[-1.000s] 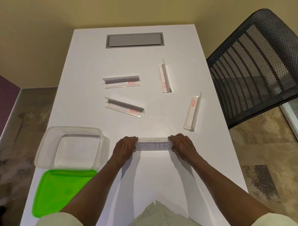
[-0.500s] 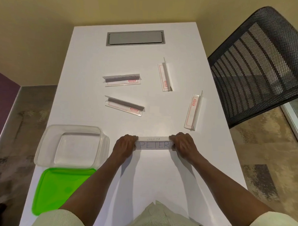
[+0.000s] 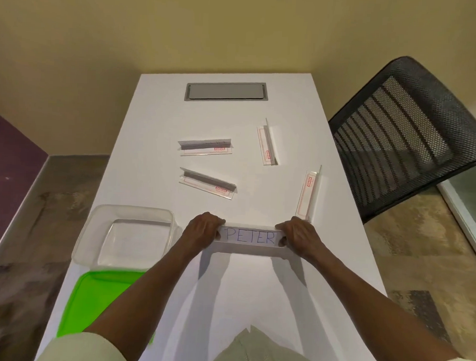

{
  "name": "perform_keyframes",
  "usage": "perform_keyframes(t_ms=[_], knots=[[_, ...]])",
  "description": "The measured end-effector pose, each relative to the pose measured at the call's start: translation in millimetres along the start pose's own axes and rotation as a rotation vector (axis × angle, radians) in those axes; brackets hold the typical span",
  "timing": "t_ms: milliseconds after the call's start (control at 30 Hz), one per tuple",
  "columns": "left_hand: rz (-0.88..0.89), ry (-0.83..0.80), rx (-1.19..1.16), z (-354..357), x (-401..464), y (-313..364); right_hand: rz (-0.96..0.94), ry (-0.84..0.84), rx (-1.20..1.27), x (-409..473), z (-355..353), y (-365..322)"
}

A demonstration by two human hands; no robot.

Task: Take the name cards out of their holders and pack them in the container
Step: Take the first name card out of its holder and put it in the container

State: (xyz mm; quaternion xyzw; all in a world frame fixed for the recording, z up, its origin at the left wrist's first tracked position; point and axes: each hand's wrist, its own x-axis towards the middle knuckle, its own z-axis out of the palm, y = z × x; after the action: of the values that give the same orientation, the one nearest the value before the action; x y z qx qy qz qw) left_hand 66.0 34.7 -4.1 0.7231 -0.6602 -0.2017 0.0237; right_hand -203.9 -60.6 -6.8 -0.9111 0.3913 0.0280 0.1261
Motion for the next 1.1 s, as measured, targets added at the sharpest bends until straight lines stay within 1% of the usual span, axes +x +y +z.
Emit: perform_keyframes(t_ms=[100,167,300,533,667,833,1033,1100], knots=[[0.020,0.043,0.004,-13,-5,1,0.006,0.041,0.026,-3,-13,-6],[0.024,0.056,0.010,-24,-7,1,0.047,-0.009,0.017,-2,-24,-11],[-0.009,0.076,0.009,-49,-13,0,0.096,0.012,0.035,1,-46,-27],[-0.023,0.122,-0.005,-91,-31,-22,0.044,0.069,0.005,10,-72,-61],[-0.067,0.149,-0.094,-109,-45,-40,0.014,0.091,-0.014,15,-82,-88],[-0.095,0.165,-0.113,-127,-67,-67,-0.027,0.116,-0.029,25,-89,-123],[-0.222,0.134,-0.175,-141,-93,-111,-0.087,0.135,-0.056,42,-86,-171],[-0.253,0.142,-0.157,-143,-100,-127,-0.105,0.124,-0.067,48,-83,-189]])
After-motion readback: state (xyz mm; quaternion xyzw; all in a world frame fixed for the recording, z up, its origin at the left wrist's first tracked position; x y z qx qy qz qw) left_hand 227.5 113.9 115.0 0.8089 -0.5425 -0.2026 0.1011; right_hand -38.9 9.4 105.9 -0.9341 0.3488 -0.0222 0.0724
